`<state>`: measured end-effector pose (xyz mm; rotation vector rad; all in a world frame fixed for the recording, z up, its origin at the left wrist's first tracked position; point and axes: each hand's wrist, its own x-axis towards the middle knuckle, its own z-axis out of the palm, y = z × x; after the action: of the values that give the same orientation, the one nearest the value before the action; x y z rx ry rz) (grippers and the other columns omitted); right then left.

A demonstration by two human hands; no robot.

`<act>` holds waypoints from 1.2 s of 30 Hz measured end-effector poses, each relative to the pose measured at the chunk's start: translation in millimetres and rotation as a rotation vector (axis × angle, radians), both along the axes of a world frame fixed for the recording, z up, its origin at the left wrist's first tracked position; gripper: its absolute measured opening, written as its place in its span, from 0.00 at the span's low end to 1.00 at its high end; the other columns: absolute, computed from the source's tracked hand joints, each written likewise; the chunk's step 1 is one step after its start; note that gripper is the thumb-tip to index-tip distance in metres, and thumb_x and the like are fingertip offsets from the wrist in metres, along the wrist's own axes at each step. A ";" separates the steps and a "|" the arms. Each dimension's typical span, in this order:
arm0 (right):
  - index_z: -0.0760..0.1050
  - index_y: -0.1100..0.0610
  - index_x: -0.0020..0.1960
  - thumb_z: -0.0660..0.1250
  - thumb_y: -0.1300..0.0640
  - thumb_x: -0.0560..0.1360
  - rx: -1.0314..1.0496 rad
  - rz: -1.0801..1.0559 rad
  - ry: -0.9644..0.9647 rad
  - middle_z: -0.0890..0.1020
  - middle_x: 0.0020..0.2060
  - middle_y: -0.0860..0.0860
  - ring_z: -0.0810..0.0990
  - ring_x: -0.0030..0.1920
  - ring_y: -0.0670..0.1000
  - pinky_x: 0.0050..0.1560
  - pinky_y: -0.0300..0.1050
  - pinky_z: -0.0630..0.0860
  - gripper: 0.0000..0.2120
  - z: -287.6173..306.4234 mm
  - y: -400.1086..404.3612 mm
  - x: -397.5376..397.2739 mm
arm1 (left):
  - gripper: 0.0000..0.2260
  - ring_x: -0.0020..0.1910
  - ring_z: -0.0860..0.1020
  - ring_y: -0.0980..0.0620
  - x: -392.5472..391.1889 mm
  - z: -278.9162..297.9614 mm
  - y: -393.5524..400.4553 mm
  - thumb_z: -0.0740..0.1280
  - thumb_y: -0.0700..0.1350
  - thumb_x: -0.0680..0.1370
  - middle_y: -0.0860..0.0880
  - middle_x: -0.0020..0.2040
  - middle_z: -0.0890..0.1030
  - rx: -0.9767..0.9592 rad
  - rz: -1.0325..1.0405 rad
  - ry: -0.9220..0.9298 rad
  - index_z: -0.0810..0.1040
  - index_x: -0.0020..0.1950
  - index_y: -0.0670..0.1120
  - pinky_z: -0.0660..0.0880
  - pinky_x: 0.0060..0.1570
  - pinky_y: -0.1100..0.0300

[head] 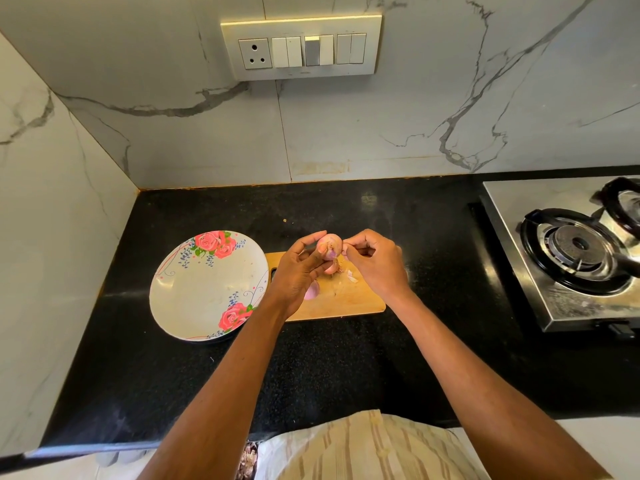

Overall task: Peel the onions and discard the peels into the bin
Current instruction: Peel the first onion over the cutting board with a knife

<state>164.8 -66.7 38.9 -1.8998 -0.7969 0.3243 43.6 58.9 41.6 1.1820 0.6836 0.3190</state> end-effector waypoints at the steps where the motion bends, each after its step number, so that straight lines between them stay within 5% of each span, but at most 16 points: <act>1: 0.83 0.53 0.48 0.74 0.57 0.77 0.002 -0.012 0.001 0.84 0.40 0.41 0.82 0.44 0.39 0.43 0.30 0.77 0.01 -0.8 0.0 0.4 | 0.21 0.59 0.82 0.50 0.0 -0.7 -0.7 0.73 0.46 0.75 0.51 0.63 0.80 -0.005 -0.001 0.000 0.77 0.68 0.50 0.81 0.52 0.60; 7: 0.80 0.50 0.56 0.69 0.62 0.80 0.037 0.000 0.111 0.85 0.47 0.44 0.85 0.47 0.43 0.52 0.44 0.83 0.09 -2.2 1.3 0.0 | 0.17 0.58 0.83 0.51 -1.2 -1.5 -1.6 0.72 0.45 0.77 0.52 0.60 0.81 -0.013 0.005 -0.010 0.78 0.65 0.53 0.81 0.53 0.59; 11: 0.76 0.49 0.52 0.61 0.62 0.81 -0.049 -0.014 0.104 0.81 0.43 0.44 0.81 0.44 0.47 0.49 0.54 0.82 0.09 -7.7 2.2 0.6 | 0.21 0.60 0.83 0.48 -2.2 -0.3 -3.0 0.74 0.52 0.69 0.47 0.62 0.81 -0.052 0.022 -0.021 0.79 0.62 0.54 0.81 0.55 0.57; 15: 0.71 0.53 0.53 0.56 0.62 0.83 -0.156 0.040 0.059 0.74 0.38 0.44 0.72 0.35 0.43 0.36 0.40 0.66 0.07 -11.5 -0.1 -2.0 | 0.25 0.63 0.81 0.45 -2.5 -2.8 -3.6 0.75 0.56 0.65 0.45 0.66 0.79 -0.042 0.019 -0.002 0.79 0.61 0.55 0.79 0.61 0.54; 21: 0.74 0.48 0.59 0.69 0.59 0.79 -0.139 0.126 0.106 0.81 0.53 0.44 0.79 0.53 0.41 0.54 0.39 0.77 0.11 -12.6 1.2 -1.7 | 0.21 0.62 0.81 0.46 -1.7 -6.0 -2.1 0.74 0.49 0.72 0.47 0.65 0.80 -0.034 0.033 0.020 0.78 0.65 0.52 0.80 0.60 0.54; 26: 0.80 0.45 0.58 0.73 0.53 0.78 -0.046 0.133 -0.016 0.80 0.55 0.43 0.80 0.53 0.40 0.49 0.29 0.76 0.10 -5.8 2.1 -3.1 | 0.19 0.60 0.82 0.48 -2.0 -4.3 -3.0 0.75 0.49 0.72 0.50 0.62 0.82 -0.031 0.045 0.009 0.78 0.63 0.54 0.81 0.58 0.55; 32: 0.83 0.48 0.54 0.75 0.52 0.75 0.016 0.119 -0.096 0.81 0.51 0.43 0.81 0.50 0.41 0.46 0.32 0.78 0.08 -4.2 -2.1 0.0 | 0.14 0.54 0.84 0.56 -3.1 -1.7 0.3 0.70 0.45 0.80 0.56 0.57 0.83 0.027 -0.010 0.006 0.78 0.65 0.52 0.80 0.49 0.63; 36: 0.83 0.49 0.51 0.76 0.54 0.74 0.032 0.132 -0.169 0.81 0.49 0.43 0.81 0.48 0.40 0.43 0.31 0.77 0.06 -5.0 -3.5 0.5 | 0.15 0.57 0.84 0.52 -1.7 -1.5 0.5 0.69 0.45 0.80 0.53 0.60 0.82 0.049 -0.037 0.016 0.77 0.67 0.51 0.80 0.51 0.61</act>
<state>165.3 -70.2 33.9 -1.8657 -1.0369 0.2323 41.9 59.4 40.1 1.2438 0.6707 0.2969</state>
